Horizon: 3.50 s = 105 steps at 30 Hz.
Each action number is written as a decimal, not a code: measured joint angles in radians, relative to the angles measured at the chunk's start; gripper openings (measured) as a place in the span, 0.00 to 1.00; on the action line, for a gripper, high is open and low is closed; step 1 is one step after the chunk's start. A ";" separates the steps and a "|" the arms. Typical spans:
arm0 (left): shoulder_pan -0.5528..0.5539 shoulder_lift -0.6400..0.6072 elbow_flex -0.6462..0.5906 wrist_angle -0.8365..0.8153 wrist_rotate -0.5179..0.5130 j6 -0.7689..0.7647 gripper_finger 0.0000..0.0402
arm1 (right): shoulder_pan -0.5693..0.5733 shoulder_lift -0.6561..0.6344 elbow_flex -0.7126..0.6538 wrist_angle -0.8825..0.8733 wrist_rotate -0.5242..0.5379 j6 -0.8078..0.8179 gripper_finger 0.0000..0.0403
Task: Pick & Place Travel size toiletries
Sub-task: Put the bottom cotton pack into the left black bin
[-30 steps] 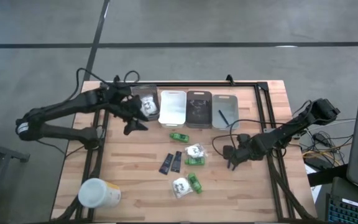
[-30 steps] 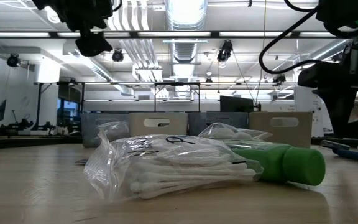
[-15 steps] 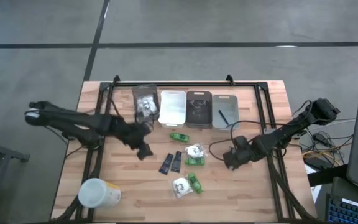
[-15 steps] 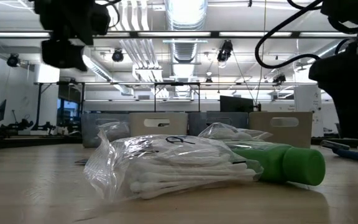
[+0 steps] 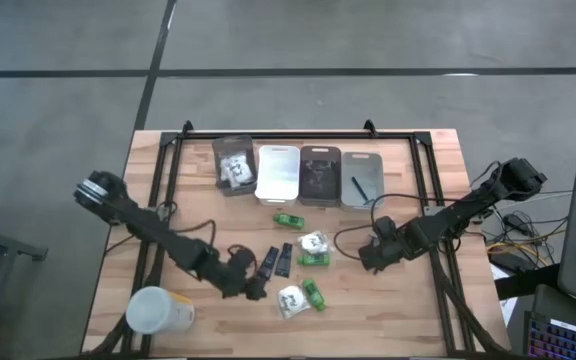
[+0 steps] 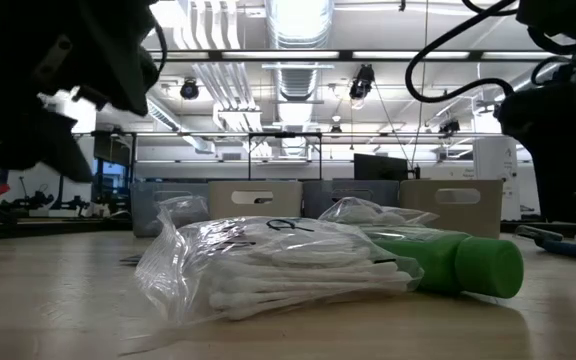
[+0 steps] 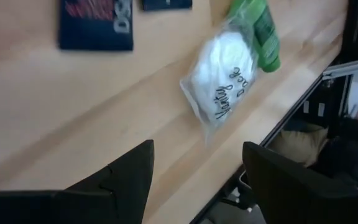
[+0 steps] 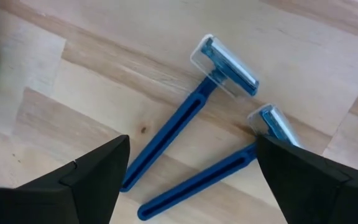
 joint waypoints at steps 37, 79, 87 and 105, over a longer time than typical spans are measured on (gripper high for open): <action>0.015 0.317 0.124 0.233 -0.051 0.093 0.22 | 0.000 0.000 -0.023 0.001 0.017 -0.105 0.64; 1.007 -0.102 0.464 -1.084 -0.172 1.830 0.00 | 0.000 0.000 -0.056 0.002 0.012 0.043 0.72; 0.992 0.085 0.602 -1.226 -0.162 2.161 0.00 | 0.000 0.000 -0.056 0.002 0.012 0.087 0.75; 0.967 0.415 0.754 -1.286 -0.279 2.326 0.03 | 0.000 0.000 -0.056 0.025 0.008 0.134 0.68</action>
